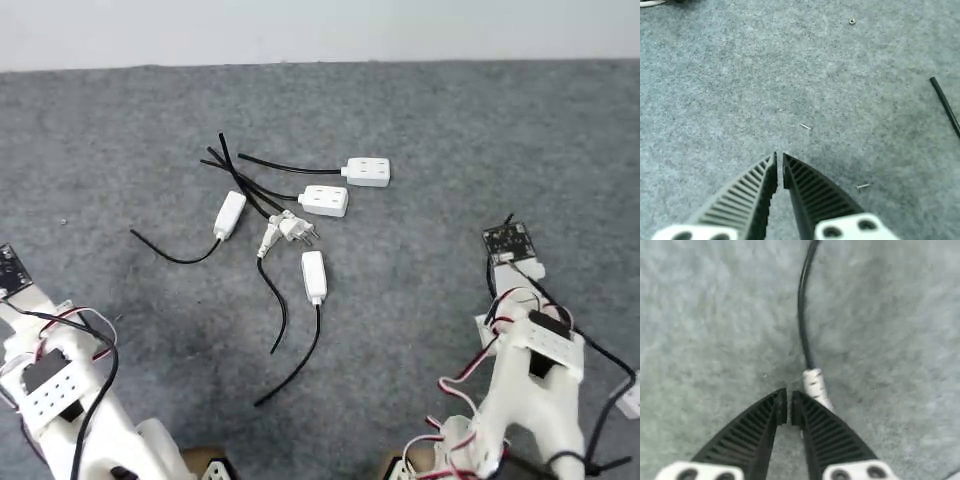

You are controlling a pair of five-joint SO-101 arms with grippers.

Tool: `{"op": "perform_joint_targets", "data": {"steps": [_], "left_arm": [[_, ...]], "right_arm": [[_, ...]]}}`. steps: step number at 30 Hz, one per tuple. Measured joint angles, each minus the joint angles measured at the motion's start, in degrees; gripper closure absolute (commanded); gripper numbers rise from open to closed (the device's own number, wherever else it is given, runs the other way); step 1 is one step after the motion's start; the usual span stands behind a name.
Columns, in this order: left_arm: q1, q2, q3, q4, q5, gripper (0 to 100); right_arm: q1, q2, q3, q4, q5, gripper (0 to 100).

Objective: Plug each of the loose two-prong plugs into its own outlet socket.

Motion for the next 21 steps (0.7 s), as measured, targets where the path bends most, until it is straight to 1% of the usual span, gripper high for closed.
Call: {"op": "perform_joint_targets", "data": {"steps": [6,10,14,18,21], "left_arm": [[0.00,0.00,0.00,0.00,0.00,99],[0.00,0.00,0.00,0.00,0.00,99],[0.00,0.00,0.00,0.00,0.00,99],[0.00,0.00,0.00,0.00,0.00,99],[0.00,0.00,0.00,0.00,0.00,99]], "right_arm": [[-0.18,-5.01,0.00,0.00,0.00,94.9],[-0.18,-5.27,0.00,0.00,2.90,98.1],[0.88,-5.27,0.00,-0.18,4.84,98.1],[3.60,-1.49,0.00,-4.13,5.45,98.3],[5.54,3.43,-0.18,-8.35,8.09,98.3]]}}
